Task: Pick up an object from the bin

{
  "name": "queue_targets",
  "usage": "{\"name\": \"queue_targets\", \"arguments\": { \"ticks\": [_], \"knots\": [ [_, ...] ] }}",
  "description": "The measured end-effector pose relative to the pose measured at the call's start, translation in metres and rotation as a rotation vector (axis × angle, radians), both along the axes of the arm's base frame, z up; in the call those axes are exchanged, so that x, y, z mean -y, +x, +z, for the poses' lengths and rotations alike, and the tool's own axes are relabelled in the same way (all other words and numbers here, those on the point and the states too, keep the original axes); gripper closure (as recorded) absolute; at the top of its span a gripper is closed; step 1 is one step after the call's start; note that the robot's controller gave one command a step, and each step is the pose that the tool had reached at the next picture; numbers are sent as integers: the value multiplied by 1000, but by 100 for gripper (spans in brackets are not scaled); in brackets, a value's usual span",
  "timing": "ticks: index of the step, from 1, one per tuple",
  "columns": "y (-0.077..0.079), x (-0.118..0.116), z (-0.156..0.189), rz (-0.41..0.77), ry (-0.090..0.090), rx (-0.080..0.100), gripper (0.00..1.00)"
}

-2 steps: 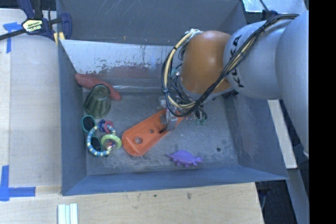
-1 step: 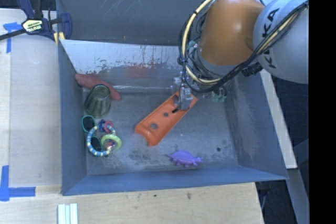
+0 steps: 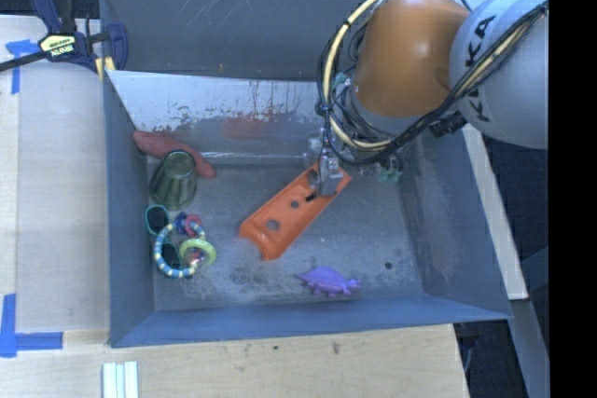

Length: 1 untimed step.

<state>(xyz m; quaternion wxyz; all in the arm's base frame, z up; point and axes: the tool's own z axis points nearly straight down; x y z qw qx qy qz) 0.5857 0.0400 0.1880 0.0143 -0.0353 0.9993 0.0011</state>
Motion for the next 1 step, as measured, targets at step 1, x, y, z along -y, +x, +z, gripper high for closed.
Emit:
{"name": "queue_targets", "arguments": {
  "ticks": [1],
  "knots": [
    [0,0,0,0,0,0,100]
  ]
}}
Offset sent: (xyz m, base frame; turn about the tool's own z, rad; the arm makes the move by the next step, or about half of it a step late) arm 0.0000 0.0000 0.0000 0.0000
